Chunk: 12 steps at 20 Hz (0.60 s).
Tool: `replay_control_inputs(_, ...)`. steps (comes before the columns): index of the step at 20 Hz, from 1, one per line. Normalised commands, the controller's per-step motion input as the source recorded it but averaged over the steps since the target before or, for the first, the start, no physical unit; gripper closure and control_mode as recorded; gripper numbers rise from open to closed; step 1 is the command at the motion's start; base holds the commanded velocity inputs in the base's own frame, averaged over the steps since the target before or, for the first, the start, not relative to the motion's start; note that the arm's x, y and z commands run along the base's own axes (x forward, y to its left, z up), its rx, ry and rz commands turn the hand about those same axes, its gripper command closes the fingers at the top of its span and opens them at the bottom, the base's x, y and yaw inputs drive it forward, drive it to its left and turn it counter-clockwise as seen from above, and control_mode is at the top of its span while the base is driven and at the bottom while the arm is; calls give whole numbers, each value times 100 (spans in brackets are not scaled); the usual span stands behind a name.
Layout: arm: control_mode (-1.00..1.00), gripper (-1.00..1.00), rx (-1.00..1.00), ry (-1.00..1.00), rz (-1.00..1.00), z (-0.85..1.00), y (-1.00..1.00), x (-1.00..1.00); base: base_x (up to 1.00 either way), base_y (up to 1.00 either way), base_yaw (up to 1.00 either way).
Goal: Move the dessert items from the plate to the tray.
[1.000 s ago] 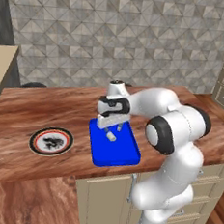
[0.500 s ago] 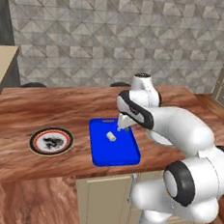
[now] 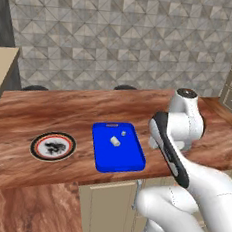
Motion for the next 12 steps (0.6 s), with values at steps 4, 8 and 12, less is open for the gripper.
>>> replay_control_inputs(4,-100,-100,3,-1,-35,20,-55,-93,0,0,0)
replay_control_inputs(8,-100,-100,1,3,-61,13,-51,-36,0,0,0)
replay_control_inputs(12,-100,-100,1,18,-78,6,-38,0,0,0,0)
